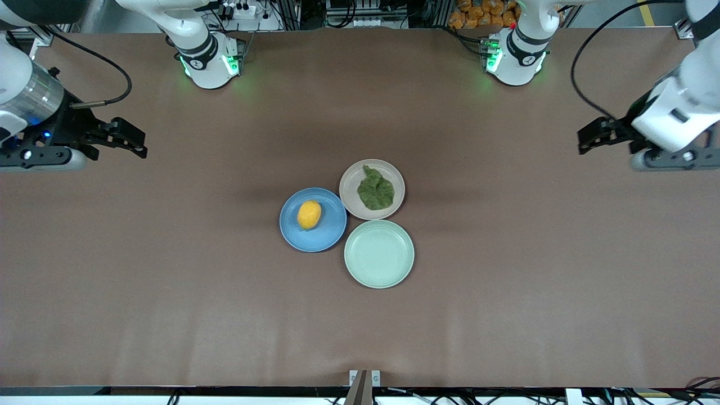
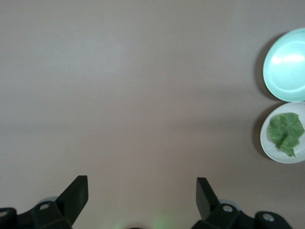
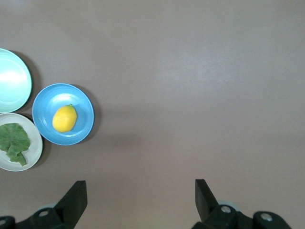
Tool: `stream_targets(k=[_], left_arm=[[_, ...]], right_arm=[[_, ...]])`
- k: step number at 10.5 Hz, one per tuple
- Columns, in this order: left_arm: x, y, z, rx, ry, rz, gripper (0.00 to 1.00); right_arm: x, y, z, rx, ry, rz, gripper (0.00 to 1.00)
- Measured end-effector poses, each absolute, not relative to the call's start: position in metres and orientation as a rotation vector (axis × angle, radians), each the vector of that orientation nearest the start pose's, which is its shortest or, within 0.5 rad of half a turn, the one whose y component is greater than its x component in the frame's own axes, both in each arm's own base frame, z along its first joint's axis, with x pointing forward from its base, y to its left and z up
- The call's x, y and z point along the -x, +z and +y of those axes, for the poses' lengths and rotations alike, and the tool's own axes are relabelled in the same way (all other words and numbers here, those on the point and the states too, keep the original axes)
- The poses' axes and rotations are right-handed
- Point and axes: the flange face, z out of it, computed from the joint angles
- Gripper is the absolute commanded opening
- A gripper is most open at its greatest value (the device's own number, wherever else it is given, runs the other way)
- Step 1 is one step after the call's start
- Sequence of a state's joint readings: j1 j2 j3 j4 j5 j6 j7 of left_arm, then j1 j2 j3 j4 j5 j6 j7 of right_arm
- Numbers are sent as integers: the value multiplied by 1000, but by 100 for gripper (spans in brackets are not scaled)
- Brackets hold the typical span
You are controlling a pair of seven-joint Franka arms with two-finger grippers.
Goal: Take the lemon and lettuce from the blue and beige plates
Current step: 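Reach the right gripper to the lemon while the left gripper reaches the lettuce, then close the right gripper on the lemon while the left gripper grasps the lettuce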
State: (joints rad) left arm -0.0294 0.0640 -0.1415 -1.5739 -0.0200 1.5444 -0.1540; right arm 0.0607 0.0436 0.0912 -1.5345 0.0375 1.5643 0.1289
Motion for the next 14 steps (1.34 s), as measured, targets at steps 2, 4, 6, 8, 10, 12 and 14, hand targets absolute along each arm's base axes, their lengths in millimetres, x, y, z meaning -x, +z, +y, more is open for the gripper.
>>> stream_targets(k=[2, 4, 6, 8, 10, 12, 14], left_arm=[[-564, 537, -120, 3191, 166, 24, 100], [-557, 498, -172, 3189, 179, -67, 100], [-541, 458, -243, 3149, 227, -152, 100], [-520, 409, -313, 3085, 249, -191, 100], [-502, 372, -362, 3077, 262, -245, 100], [-486, 342, -404, 3108, 236, -303, 100], [-464, 303, -450, 3144, 220, -363, 100]], right_arm=[[-570, 608, 96, 3084, -7, -45, 100], [-590, 579, 104, 3040, -1, -35, 100], [-615, 525, 131, 3026, 29, 5, 100], [-629, 466, 183, 3012, 81, 75, 100], [-633, 416, 225, 2992, 127, 146, 100], [-631, 370, 255, 2975, 194, 293, 100], [-623, 322, 286, 2967, 289, 409, 100]])
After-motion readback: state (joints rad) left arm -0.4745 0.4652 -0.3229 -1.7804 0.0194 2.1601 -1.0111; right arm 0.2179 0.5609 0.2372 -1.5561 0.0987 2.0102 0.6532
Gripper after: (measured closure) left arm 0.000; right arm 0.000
